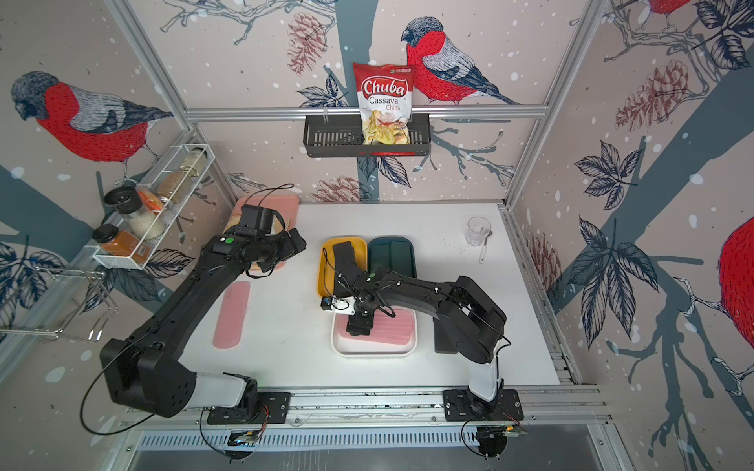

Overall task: Place the pencil cases by color into the storage box
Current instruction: Place the pencil case at the storage box.

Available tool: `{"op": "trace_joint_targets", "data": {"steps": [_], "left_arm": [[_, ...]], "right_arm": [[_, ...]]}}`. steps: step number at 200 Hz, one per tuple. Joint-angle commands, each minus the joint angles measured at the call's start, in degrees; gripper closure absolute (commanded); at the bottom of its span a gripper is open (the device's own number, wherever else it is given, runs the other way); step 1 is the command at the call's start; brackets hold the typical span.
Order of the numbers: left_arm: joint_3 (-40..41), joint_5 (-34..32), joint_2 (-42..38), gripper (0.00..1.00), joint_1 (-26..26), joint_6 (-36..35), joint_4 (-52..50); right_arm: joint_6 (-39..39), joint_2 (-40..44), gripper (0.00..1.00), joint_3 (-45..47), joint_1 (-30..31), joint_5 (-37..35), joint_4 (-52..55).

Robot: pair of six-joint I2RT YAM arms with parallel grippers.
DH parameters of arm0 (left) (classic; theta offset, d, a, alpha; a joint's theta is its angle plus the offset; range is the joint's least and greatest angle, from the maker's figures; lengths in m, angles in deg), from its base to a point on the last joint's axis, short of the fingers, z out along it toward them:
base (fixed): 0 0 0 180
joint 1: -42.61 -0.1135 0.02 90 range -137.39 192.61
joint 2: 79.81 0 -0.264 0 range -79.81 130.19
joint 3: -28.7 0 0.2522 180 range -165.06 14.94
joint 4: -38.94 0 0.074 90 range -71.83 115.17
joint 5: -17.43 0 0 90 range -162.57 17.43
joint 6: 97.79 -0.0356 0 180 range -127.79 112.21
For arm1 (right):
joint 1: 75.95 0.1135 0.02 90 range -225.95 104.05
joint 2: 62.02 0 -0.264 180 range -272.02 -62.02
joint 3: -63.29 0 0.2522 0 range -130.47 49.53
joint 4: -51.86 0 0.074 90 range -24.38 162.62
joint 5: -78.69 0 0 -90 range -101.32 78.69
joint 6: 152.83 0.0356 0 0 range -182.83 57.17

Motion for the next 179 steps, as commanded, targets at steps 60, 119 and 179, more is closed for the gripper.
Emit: {"op": "trace_joint_targets", "data": {"steps": [60,119,179], "left_arm": [[0.1,0.2,-0.2,0.04,-1.2,-1.5,0.1],[2.0,0.0,-1.4,0.04,-1.7,-1.9,-1.6],[5.3,-1.7,-3.3,0.03,-2.7,-1.8,-4.6]], "right_arm": [[1.4,-2.2,0.2,-0.8,0.2,-0.2,-0.6],[1.6,-1.9,0.14,-0.3,0.2,-0.3,-0.2],[1.7,-0.9,0.09,-1.3,0.4,-0.6,1.2]]}}
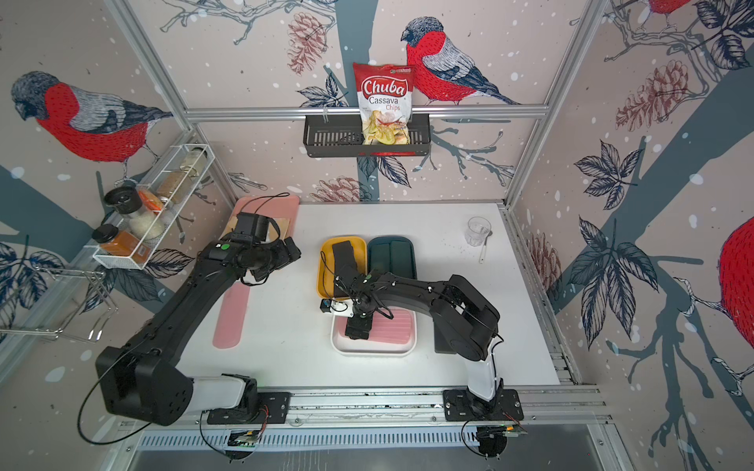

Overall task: Place the pencil cases by color into the storage box
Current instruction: Place the pencil case at the storage box.

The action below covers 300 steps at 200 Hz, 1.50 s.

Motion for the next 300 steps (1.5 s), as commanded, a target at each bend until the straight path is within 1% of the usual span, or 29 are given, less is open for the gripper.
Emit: {"op": "trace_joint_targets", "data": {"steps": [1,40,88,125,161,189,226,262,300], "left_arm": [[0.9,-1.6,-1.0,0.03,-0.6,-0.4,-2.3],[2.5,-2.1,-2.4,0.03,-2.4,-1.4,-4.0],[4.7,0.2,-2.7,0.03,-6.7,-4.3,-4.7],[6.2,0.7,-2.7,0.03,-9.6,-5.8,-4.5],[7.0,0.5,-2.0,0.03,-14.7,-8.3,-3.6],[7.0,-0.6,0.2,0.03,-19.3,-11.0,-2.6],[6.8,-1.9,5.3,0.03,-24.2,-14.8,-2.5],[6.8,-3.0,9.9,0.03,-26.0,-16.9,-0.6],[4.7,-4.1,14.4,0.03,-27.7,-19.2,0.2]], "right_arm": [[0.2,0.9,0.09,-0.8,0.0,-0.3,0.6],[0.2,1.6,0.08,-1.8,0.5,-0.1,2.0],[0.4,2.1,0.07,-3.3,1.1,0.5,3.9],[0.7,2.6,0.07,-5.0,1.2,0.6,5.3],[1.4,3.3,0.06,-7.0,0.9,0.7,6.7],[2.8,4.0,0.06,-8.7,0.1,2.1,7.0],[4.9,5.4,0.06,-10.3,-1.6,3.5,6.7],[6.7,5.8,0.06,-11.7,-3.4,3.1,7.7],[8.2,6.3,0.06,-12.6,-4.6,2.1,8.6]]}}
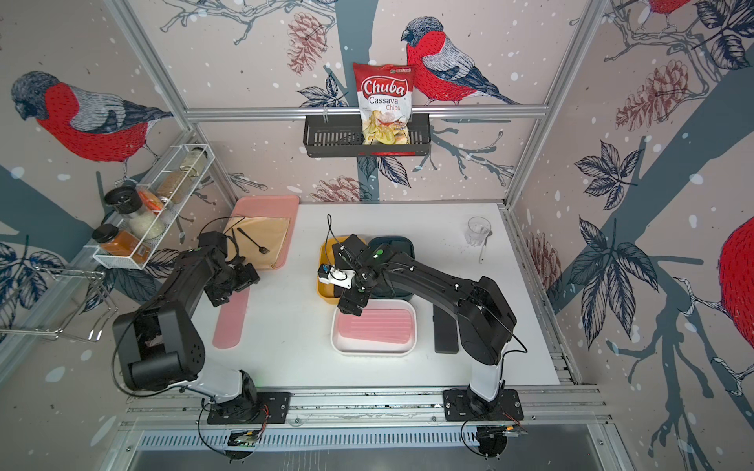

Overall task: Place the pencil cases by color into the storage box
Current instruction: Place the pencil case at the storage box, then pick up the pencil case from the center of the board.

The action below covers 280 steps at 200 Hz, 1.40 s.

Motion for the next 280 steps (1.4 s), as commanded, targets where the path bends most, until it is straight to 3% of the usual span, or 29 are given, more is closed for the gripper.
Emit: {"op": "trace_joint_targets", "data": {"steps": [1,109,280], "left_arm": [[-1.5,-1.6,1.9,0.03,-1.1,-2.7,1.3],[-5.9,-1.4,12.5,0.03,-5.1,-11.0,1.2],[-5.0,-0.6,19.6,0.03,-6.8,-10.9,2.0]], "right_arm": [[2.1,0.7,0.06,-0.7,-0.5,-0.2,1.4],[4.7,0.2,0.04,-2.5,-2.4,-3.0,3.5],[3.7,-4.4,0.03,-7.4,-2.5,-3.8,6.7]]}}
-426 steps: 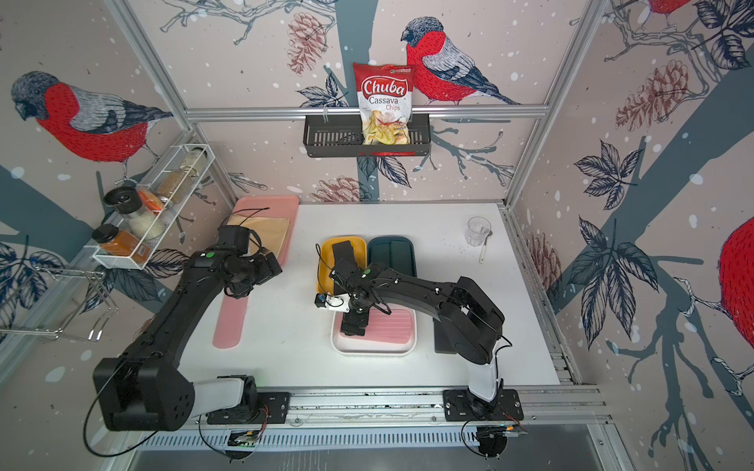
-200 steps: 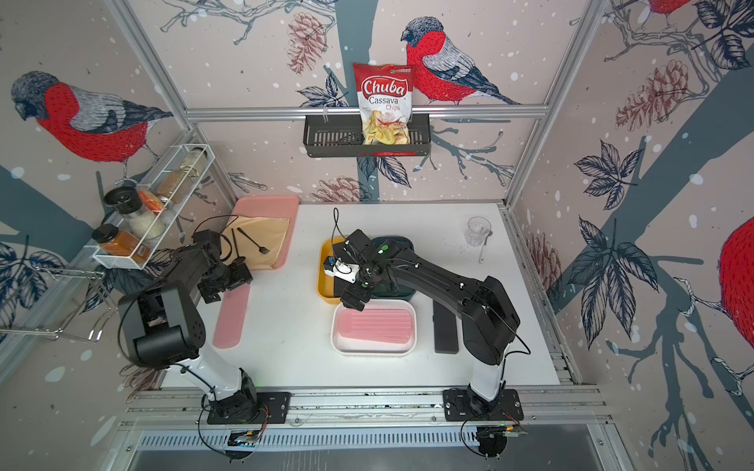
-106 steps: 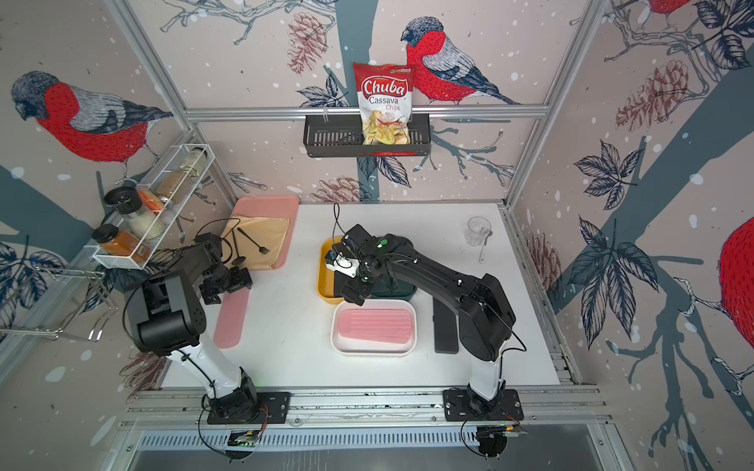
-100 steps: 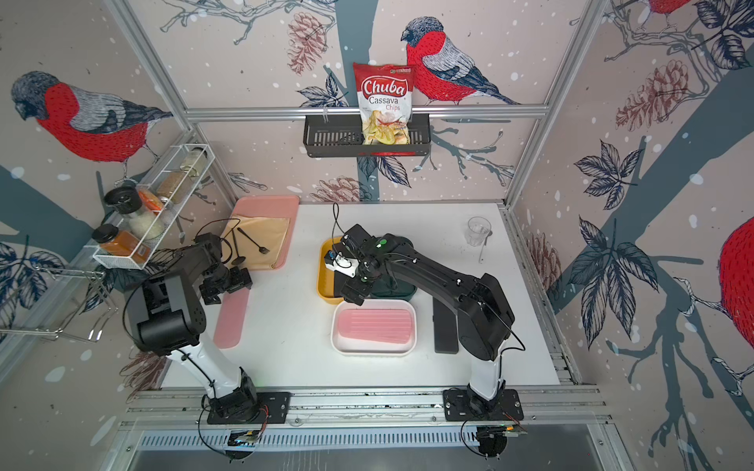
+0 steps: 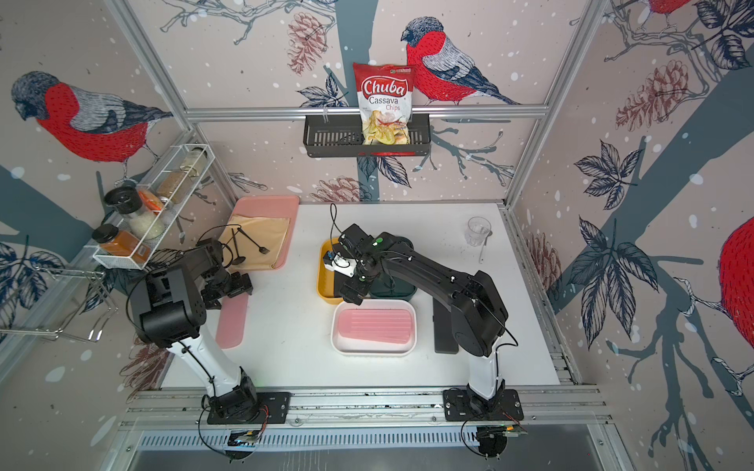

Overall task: Place the pencil cases by color into the storage box
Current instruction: Pick up the pencil case from the center of the board.

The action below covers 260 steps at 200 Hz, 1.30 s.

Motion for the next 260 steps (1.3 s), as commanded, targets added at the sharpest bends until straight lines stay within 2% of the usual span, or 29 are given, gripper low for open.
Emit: {"op": "trace_joint_targets", "data": {"steps": [1,71,141,260], "left_arm": [[0.8,0.6,1.2,0.03,-0.2,0.8,0.4],[3.3,1.9,1.9,0.06,-0.2,1.4,1.6],[3.3,1.3,-0.1,0.26,-0.2,2.1,1.7],[2.8,4.4,-9.6,0.3,0.0,3.8,0.3]], "right_arm": [[-0.3,-0.1,0.03,-0.1,0.0,-0.5,0.8],[-0.2,-0.4,0.03,-0.1,0.1,-0.7,0.6],[0.1,-0.5,0.03,0.0,0.5,-0.9,0.4],[3.3,1.6,0.03,1.0,-0.8,0.4,-3.6]]}}
